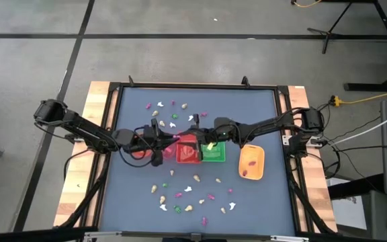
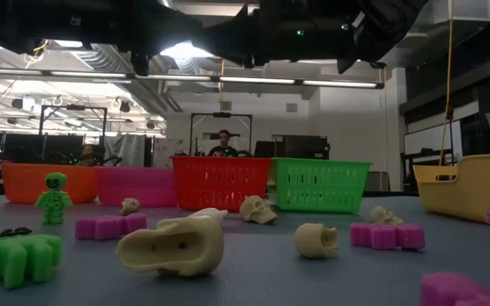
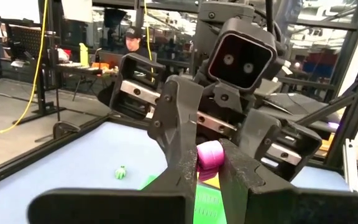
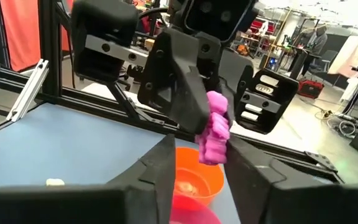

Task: Sort Halloween decoration
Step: Put the pink skeleton toy into the yellow bin

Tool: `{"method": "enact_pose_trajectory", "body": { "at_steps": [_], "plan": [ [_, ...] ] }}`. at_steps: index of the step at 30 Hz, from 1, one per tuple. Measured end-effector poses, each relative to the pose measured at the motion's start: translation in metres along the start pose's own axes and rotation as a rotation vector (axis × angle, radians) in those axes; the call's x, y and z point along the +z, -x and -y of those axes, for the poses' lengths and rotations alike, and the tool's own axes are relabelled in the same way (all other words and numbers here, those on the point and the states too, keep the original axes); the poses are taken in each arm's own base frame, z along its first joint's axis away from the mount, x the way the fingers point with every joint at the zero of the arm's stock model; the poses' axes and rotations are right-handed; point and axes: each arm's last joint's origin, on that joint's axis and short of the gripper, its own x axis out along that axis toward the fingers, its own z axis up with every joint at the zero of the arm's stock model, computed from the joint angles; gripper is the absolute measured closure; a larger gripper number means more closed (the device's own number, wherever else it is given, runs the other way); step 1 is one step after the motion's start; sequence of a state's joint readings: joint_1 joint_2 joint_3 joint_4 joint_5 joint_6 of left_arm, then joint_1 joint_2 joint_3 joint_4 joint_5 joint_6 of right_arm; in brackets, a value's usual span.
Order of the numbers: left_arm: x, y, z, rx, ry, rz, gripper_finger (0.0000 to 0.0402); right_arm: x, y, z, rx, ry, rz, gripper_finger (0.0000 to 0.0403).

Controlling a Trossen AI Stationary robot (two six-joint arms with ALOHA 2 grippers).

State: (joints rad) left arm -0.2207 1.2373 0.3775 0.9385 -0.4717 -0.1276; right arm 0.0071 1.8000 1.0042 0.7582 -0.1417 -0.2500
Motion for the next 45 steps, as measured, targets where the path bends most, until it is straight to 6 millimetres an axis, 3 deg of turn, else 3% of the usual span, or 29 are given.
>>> {"method": "enact_pose_trajectory", "body": {
  "at_steps": [14,24,30,37,45],
  "plan": [
    [-0.004,0.0,0.0,0.004,-0.018,-0.036,0.0374,-0.004,0.0,0.0,0.007,-0.053,-0.04,0.0372],
    [-0.005,0.0,-0.001,0.005,-0.024,-0.047,0.0371,-0.005,0.0,-0.001,0.009,-0.054,-0.049,0.0378],
    [-0.01,0.001,-0.001,0.01,-0.046,-0.092,0.0324,-0.009,0.001,-0.002,0.018,-0.057,-0.088,0.0379],
    [-0.017,0.001,-0.003,0.017,-0.08,-0.159,0.0271,-0.011,0.011,0.0,-0.02,-0.07,-0.267,0.0374],
    [-0.026,0.003,-0.005,0.028,-0.128,-0.252,0.0264,-0.012,0.046,-0.005,0.054,-0.099,-0.634,0.0373]
  ]
}}
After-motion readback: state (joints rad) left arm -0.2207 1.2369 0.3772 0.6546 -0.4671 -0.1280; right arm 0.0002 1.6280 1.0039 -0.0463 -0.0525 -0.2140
